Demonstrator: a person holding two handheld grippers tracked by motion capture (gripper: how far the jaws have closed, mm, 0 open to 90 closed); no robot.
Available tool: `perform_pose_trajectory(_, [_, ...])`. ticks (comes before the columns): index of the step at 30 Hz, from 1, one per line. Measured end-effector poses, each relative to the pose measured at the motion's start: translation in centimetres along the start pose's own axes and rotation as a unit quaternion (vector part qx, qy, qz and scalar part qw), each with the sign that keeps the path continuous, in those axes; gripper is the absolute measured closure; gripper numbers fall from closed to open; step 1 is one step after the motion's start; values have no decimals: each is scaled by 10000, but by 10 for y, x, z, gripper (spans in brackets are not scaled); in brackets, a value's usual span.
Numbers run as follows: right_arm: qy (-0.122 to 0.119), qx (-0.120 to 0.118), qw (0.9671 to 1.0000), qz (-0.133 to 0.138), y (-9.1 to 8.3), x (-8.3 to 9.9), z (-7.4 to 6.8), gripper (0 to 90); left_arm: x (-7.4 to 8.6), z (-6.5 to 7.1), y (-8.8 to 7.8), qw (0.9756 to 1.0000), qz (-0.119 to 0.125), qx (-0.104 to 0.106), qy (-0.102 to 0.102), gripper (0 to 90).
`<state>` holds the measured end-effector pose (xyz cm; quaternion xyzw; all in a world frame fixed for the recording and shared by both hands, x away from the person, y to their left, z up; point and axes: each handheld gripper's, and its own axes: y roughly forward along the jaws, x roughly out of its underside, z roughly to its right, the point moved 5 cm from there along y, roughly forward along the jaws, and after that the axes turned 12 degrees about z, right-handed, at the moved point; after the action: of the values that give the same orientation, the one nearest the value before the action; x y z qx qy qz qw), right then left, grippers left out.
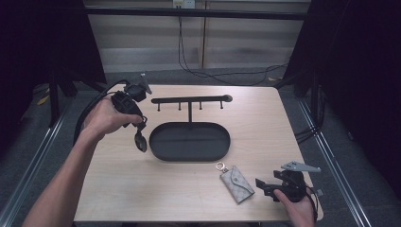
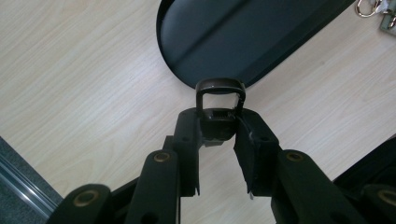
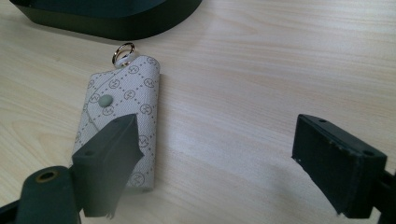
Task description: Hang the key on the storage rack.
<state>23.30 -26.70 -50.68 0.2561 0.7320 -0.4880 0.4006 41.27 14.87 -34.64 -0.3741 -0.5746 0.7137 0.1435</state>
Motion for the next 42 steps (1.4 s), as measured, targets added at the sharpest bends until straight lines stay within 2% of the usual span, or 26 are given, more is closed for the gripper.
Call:
perform_pose_trajectory(15, [-9, 12, 10000, -30, 0, 0, -1, 148, -28, 4, 5, 9999, -92, -47, -51, 708])
perform_pose_trajectory(21, [-20, 2, 10000, -52, 1, 1, -1, 149, -38, 7, 15, 9999, -151, -36, 2, 708])
perform_pose_trajectory(22, [5, 7, 10000, -55, 1, 1, -1, 149, -40, 8, 18, 9999, -139, -75, -49, 708])
perform_pose_trajectory(23, [4, 5, 10000, -52, 1, 1, 0, 150, -41, 8, 19, 9998, -172, -43, 14, 708])
perform_pose_trajectory(27, [3, 1, 10000, -46, 1, 1, 0, 150, -47, 5, 28, 9996, -207, -180, -64, 708])
perform_pose_trajectory(29, [-2, -12, 10000, -48, 1, 1, 0, 150, -49, 5, 32, 9997, -201, -117, -124, 707])
perform_pose_trajectory(30, [2, -15, 10000, -54, 1, 1, -1, 151, -50, 3, 33, 9996, -213, -142, -78, 707])
perform_pose_trajectory(37, [-33, -35, 10000, -54, 1, 1, -1, 151, -54, 1, 33, 9997, -118, -108, -171, 707])
perform_pose_trajectory(42, [-23, -21, 10000, -57, 1, 1, -1, 151, -55, 2, 35, 9993, -152, -268, -211, 707])
